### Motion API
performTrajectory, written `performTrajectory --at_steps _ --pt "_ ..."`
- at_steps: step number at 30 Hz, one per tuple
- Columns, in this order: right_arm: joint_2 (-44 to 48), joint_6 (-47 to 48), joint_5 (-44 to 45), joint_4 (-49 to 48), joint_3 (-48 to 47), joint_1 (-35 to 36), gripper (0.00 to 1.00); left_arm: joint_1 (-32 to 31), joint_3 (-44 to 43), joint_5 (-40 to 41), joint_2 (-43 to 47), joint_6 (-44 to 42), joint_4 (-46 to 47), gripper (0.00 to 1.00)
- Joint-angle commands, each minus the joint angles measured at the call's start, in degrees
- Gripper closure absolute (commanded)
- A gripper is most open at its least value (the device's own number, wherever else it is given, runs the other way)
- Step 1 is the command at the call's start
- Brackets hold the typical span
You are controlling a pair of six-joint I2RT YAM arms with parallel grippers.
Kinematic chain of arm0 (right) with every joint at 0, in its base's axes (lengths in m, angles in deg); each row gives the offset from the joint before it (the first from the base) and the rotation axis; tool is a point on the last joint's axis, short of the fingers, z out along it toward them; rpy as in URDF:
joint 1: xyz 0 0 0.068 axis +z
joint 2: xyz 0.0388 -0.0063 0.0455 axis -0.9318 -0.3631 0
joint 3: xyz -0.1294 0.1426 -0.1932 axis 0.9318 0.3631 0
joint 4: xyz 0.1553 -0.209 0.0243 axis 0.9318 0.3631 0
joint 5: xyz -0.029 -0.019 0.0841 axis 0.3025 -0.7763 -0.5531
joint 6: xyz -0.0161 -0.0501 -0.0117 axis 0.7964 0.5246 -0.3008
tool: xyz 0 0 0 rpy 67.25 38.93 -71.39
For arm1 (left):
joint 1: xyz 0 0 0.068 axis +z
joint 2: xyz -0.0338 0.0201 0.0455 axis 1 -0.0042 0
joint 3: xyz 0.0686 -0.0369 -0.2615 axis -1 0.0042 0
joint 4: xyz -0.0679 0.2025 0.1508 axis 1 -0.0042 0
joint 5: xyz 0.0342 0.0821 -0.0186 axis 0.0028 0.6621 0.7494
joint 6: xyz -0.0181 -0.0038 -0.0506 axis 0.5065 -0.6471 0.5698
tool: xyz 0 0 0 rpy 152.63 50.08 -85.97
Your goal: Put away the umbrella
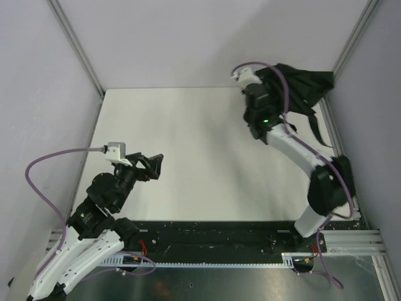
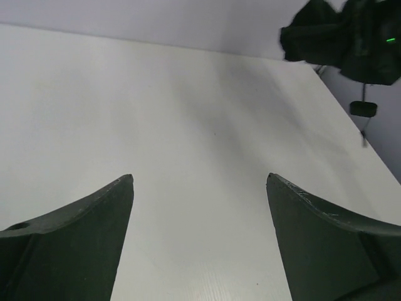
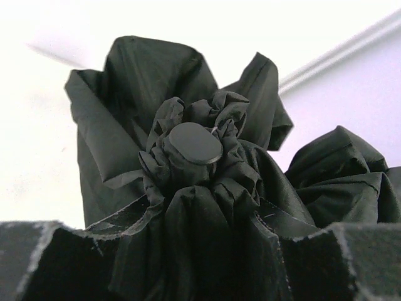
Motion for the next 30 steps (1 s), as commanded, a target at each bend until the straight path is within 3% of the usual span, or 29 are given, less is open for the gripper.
performTrajectory --at_steps 1,4,7,13,22,30 --pt "-10.9 13.0 7.8 -11.2 1.3 7.6 1.00 0.3 2.8 -2.2 1.6 5.9 2.8 0.10" --pt "-17.6 12.8 7.0 -9.6 3.6 13.5 1.00 0.3 4.3 -3.2 3.0 7.2 3.1 0.10" --pt "-21.9 7.5 3.3 -0.9 4.7 19.1 1.00 0.3 6.0 -3.5 4.7 8.6 3.1 0.10" --pt "-23.4 -3.9 -16.4 23.0 5.1 24.7 1.00 0.4 8.7 -5.2 6.2 11.6 3.1 0.11" --pt "-30.3 -8.0 -53.7 42.4 3.6 23.1 1.00 0.3 11.3 -7.7 6.2 20.1 3.0 0.13" --pt "-35.5 -10.2 -76.9 52.6 -1.9 17.8 1.00 0.3 14.3 -12.3 0.2 35.8 3.1 0.20"
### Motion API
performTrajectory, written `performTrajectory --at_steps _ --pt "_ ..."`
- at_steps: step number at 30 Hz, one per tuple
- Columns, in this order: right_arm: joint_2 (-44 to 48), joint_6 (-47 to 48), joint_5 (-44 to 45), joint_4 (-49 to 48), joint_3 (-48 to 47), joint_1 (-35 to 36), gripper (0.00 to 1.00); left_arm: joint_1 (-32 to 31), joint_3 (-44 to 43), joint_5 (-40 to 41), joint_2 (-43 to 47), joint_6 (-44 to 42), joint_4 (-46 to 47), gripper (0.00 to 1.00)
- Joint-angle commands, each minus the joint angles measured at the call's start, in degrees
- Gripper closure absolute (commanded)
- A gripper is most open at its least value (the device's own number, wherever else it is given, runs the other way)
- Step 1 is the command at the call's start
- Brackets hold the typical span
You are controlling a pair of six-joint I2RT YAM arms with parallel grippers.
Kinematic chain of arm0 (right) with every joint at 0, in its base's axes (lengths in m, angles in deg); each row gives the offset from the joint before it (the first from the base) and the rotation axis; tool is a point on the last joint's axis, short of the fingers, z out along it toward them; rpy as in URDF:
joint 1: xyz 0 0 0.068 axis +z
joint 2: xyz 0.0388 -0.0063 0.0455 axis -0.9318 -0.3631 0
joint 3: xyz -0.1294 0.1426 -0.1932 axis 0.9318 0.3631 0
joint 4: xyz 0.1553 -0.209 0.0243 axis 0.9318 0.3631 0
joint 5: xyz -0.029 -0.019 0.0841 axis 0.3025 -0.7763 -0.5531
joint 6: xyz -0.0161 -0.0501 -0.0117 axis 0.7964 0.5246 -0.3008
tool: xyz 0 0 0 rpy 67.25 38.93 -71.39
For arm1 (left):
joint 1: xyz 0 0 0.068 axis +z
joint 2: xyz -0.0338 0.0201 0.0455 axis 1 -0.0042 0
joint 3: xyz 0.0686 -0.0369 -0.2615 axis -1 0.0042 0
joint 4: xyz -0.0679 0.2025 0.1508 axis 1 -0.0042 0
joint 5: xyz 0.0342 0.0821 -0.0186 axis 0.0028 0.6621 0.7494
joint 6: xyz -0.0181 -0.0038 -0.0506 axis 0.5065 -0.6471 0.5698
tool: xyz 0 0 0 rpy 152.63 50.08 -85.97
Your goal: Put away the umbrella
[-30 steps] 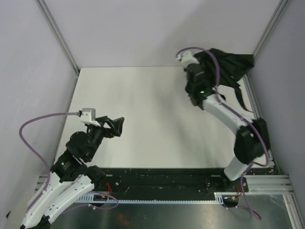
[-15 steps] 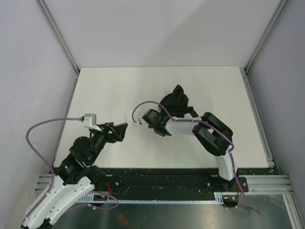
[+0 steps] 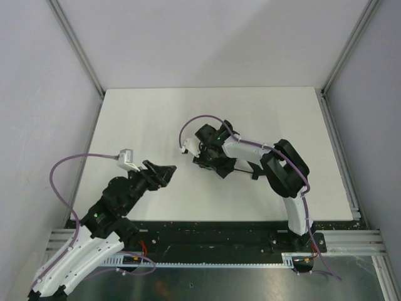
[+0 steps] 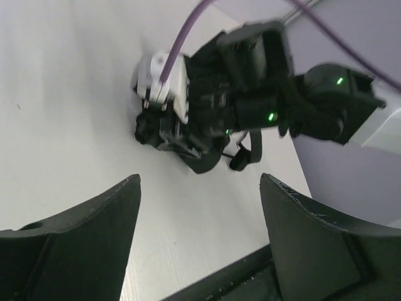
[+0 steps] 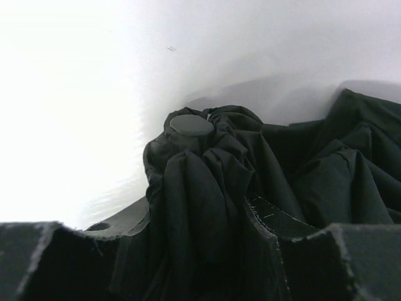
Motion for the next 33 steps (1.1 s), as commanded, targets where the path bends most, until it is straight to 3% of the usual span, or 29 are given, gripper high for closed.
performTrajectory --at_steps 1,11,16,20,25,33 --pt "-9.9 -8.1 -32.8 16.5 1.9 -2.0 1.00 0.3 3.5 -3.3 -5.3 14.5 1.2 0.20" --pt "-15.8 -12.9 -44.5 14.1 1.3 -6.4 1.00 0.6 8.2 -3.2 -20.1 38.4 5.4 0.05" --pt "-15.2 -13.3 -46.0 11.5 2.5 -7.4 1.00 3.0 4.4 -9.1 -34.3 43.4 12.2 0.01" --pt "-14.7 -13.5 -45.7 10.0 3.1 -7.7 1.00 5.2 5.2 -15.6 -44.9 46.3 26.4 0.01" --pt "-13.9 -14.2 -45.4 8.4 3.6 -7.8 1.00 5.4 4.4 -16.2 -53.6 46.1 34.1 0.01" --pt "-11.4 -14.8 -46.4 6.5 4.0 -7.8 1.00 3.9 5.0 -15.0 -64.4 53.8 41.9 0.01"
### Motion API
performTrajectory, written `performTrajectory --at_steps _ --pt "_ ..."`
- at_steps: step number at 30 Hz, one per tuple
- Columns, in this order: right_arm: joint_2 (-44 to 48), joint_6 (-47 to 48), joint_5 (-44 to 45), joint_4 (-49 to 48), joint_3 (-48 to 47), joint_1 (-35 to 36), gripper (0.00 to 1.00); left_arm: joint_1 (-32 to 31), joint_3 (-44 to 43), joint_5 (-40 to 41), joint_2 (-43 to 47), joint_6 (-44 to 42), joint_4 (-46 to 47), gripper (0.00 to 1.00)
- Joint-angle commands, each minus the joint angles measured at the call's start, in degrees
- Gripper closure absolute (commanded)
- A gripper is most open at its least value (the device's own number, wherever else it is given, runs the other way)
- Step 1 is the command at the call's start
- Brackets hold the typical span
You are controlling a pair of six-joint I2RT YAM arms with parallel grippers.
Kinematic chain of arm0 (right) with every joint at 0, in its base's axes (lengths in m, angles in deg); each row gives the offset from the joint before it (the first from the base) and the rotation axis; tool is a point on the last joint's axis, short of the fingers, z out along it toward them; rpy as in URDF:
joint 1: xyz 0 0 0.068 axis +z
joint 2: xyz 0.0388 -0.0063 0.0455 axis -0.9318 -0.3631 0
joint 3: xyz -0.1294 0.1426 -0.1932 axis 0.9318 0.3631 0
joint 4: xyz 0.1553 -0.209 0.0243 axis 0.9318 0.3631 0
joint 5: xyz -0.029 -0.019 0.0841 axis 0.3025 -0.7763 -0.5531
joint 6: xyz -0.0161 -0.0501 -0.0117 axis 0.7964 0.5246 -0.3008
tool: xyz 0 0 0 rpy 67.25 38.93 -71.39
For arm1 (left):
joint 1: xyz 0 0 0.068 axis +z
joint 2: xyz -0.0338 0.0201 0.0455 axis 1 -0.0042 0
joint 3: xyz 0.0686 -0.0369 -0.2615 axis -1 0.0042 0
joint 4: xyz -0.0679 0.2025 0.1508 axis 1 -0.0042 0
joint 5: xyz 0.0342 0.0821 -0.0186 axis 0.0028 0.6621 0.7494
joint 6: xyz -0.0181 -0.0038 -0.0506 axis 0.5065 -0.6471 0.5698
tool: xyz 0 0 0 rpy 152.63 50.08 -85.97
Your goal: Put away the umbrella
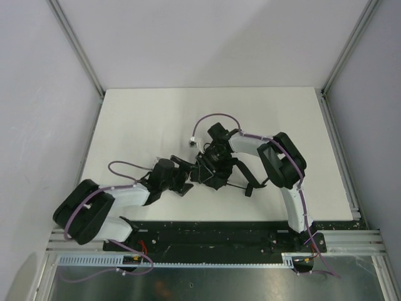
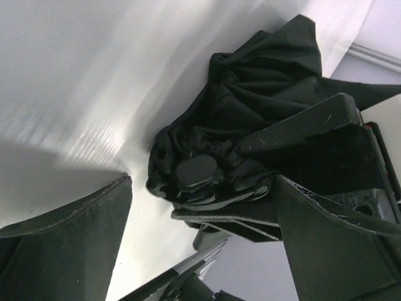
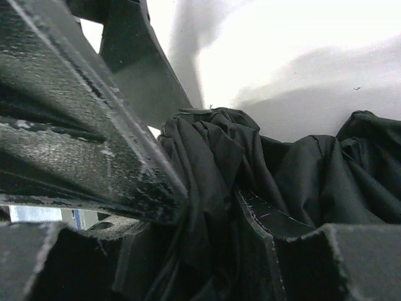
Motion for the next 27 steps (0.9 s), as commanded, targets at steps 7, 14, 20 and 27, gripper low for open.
performTrajectory --at_steps 7,14,20,27 --pt "-3.2 1.1 3.6 5.0 4.7 2.2 1.00 -2.2 0.7 3.1 -15.0 10.0 18.0 0.23" --pt "-1.8 1.9 0.5 5.1 4.7 2.7 1.00 -2.3 3.5 7.0 -17.4 4.2 27.2 0.65" --pt "0.8 -0.8 3.1 2.1 5.5 3.2 0.94 -2.2 4.3 5.7 -20.5 0.8 32.0 0.94" --pt "10.9 -10.7 16.1 -3.2 8.5 2.9 0.49 -2.3 6.8 6.1 -20.8 -0.4 34.1 1.00"
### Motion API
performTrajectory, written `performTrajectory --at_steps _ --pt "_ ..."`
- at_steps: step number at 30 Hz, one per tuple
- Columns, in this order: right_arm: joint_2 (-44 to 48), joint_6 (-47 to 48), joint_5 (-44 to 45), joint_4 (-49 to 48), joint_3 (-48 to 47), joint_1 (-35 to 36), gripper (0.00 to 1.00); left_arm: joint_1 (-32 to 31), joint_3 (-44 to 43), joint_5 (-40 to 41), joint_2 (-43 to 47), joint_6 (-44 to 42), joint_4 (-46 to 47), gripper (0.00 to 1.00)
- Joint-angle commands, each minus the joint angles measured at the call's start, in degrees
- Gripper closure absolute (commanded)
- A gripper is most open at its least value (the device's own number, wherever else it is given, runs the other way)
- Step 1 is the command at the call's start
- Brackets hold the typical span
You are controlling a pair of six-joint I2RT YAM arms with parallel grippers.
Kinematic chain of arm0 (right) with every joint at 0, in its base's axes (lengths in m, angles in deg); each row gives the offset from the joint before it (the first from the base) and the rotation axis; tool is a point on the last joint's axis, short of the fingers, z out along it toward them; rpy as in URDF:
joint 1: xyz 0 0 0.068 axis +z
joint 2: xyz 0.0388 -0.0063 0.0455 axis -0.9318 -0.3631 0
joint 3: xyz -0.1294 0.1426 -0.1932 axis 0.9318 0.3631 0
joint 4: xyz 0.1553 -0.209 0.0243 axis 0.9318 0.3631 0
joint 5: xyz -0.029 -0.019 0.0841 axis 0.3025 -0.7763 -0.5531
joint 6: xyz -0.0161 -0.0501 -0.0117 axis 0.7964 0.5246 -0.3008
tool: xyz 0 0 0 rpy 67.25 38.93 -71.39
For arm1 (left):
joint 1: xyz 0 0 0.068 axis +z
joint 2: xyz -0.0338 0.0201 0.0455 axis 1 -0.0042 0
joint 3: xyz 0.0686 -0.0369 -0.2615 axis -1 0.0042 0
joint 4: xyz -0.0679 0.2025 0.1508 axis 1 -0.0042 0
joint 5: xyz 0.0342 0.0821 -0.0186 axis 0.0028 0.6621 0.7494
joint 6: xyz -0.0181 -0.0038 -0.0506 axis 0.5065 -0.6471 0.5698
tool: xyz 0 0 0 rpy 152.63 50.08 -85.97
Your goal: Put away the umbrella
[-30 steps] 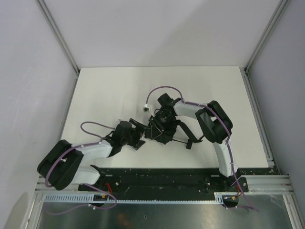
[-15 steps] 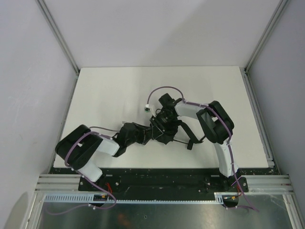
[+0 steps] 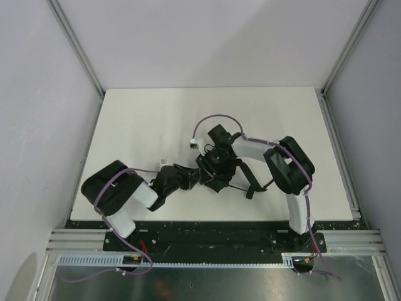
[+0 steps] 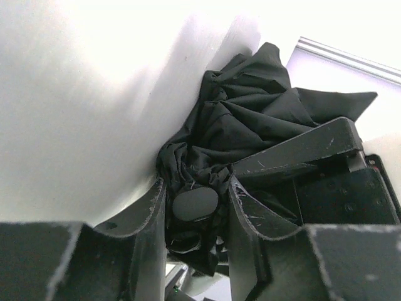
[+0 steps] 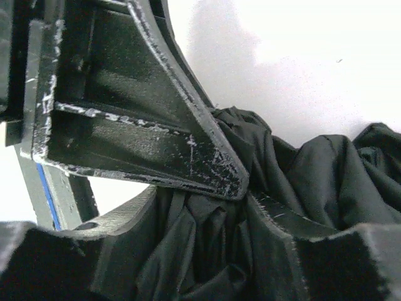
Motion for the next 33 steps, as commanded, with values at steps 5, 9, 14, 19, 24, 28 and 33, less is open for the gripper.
performTrajectory --at_steps 5,9,14,19,24,28,33 --pt "17.0 -15.4 14.1 3.6 5.8 -0.3 0.15 -0.2 3.8 5.2 0.0 -7.3 -1.1 1.00" --pt "28.8 -23.0 21.9 7.1 8.1 -2.8 0.02 -0.3 4.9 5.9 1.6 -8.1 -1.1 1.00" --pt "45.0 -36.3 28.2 8.9 17.5 -11.8 0.01 -0.3 5.8 5.1 3.6 -8.7 -1.0 1.00" --pt "55.2 -41.0 22.5 6.1 30.5 -19.9 0.01 -0.2 5.9 4.2 4.4 -8.7 -1.0 1.00" --pt "56.8 -43.6 22.1 -3.4 39.9 -20.6 0.10 -0.3 5.7 3.1 4.9 -8.9 -1.0 1.00" --pt "53.4 -42.3 27.6 -5.5 40.9 -18.6 0.29 -0.2 6.6 3.6 5.8 -8.7 -1.0 1.00" --pt "47.9 -41.7 34.5 -8.8 40.9 -13.2 0.60 -0.3 7.5 3.7 6.6 -8.6 -1.0 1.00"
